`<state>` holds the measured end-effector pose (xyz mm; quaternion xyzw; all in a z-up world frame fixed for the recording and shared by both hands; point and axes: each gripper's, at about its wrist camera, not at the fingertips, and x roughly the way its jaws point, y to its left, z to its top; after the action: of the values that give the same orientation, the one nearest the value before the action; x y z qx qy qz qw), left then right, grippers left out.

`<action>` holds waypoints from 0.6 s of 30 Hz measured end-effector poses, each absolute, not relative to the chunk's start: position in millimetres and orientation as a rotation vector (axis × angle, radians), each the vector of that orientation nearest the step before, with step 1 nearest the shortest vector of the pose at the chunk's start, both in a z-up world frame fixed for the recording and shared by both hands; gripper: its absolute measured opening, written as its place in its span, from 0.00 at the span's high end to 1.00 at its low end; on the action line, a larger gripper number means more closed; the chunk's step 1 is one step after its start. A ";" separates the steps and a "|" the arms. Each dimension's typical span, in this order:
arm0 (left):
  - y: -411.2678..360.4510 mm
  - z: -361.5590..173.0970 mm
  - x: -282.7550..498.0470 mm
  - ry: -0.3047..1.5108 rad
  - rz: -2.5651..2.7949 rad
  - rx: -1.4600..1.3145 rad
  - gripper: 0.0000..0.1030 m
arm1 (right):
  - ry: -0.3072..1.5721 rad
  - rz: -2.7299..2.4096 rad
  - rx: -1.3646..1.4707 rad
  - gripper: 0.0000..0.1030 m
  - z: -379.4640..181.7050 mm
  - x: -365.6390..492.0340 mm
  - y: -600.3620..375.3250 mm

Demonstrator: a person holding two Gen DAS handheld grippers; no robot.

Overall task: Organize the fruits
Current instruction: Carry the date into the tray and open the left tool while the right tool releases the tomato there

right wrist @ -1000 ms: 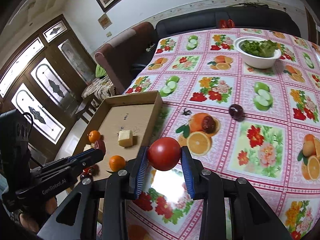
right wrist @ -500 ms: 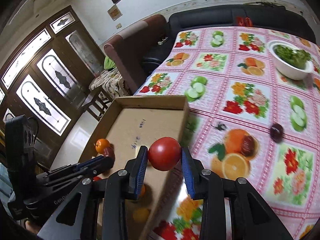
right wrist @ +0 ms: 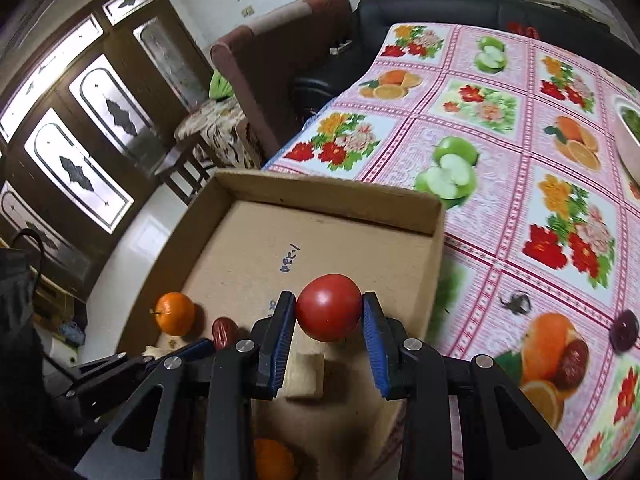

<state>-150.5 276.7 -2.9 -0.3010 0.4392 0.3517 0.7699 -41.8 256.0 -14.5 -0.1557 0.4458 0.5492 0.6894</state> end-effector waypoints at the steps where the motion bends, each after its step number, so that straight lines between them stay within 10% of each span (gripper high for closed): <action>1: 276.3 -2.7 -149.8 0.955 0.764 -0.648 0.84 | 0.999 1.229 -0.360 0.67 -17.6 -42.5 259.4; 18: 270.2 4.1 -160.1 0.946 0.790 -0.671 0.83 | 0.965 1.203 -0.368 0.57 -6.6 -44.0 252.7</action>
<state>-160.1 270.2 4.1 -0.3086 0.4351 0.3636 0.7637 -44.0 252.7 -6.6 -0.1651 0.4335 0.5405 0.7019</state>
